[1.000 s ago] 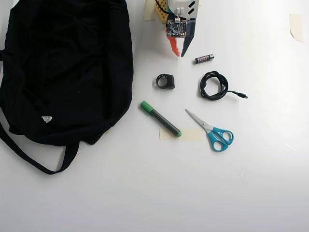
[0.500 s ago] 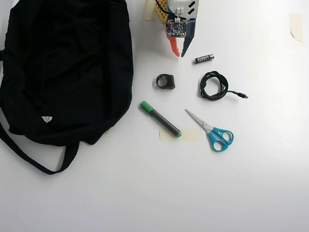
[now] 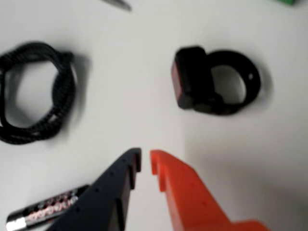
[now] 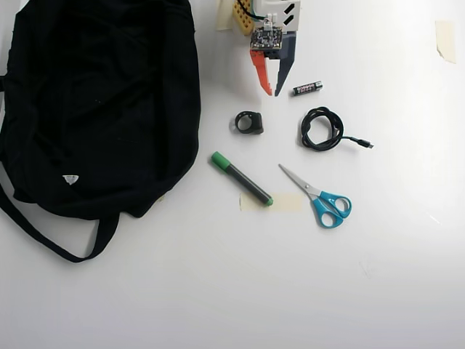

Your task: Put the green marker into the black bag

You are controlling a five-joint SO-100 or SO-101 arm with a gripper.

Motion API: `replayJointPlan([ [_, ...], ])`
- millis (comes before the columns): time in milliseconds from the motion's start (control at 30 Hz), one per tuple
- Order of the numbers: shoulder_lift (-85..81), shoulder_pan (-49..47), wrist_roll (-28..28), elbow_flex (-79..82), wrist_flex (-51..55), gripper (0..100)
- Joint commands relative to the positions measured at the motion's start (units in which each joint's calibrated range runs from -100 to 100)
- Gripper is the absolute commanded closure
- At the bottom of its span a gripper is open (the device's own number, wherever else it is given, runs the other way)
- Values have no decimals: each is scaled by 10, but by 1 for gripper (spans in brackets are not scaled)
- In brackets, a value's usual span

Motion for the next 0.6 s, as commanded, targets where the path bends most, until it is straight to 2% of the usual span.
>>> replayJointPlan([
  [0, 62, 3, -2, -105, -13, 97],
  [333, 220, -2, 1, -317, -20, 97],
  [567, 324, 2, 2, -374, -136, 97],
])
